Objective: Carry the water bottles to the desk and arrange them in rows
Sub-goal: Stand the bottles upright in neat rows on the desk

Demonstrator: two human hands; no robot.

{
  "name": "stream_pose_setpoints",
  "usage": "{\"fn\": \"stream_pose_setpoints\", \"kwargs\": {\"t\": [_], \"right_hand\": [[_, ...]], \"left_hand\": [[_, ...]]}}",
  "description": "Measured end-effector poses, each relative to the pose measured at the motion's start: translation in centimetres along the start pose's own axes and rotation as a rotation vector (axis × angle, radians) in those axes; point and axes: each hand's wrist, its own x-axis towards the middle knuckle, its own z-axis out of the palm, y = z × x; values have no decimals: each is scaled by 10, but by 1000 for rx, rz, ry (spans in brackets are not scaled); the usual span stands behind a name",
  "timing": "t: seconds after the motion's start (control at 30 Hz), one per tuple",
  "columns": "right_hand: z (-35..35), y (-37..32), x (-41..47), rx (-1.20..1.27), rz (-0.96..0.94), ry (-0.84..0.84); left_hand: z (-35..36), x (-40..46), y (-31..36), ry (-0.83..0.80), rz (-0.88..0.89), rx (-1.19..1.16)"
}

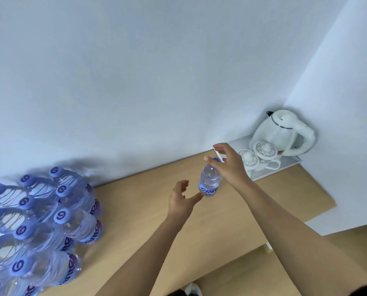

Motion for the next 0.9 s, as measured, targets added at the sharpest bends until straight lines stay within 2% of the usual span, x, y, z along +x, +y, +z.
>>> {"fn": "stream_pose_setpoints", "kwargs": {"t": [0.13,0.27,0.33,0.43,0.7,0.9], "right_hand": [[6,26,10,29,135,-80],[13,45,17,176,235,-166],[18,50,20,188,250,-210],[26,49,22,183,214,-175],[42,3,8,124,139,-186],[55,-65,-10,112,77,-206]], "left_hand": [[8,5,-1,15,-27,33],[9,6,-6,24,-46,85],[8,5,-10,32,-60,100],[8,1,-14,33,-70,112],[6,-10,-13,30,-9,107],[-7,-22,0,186,137,-95]]}}
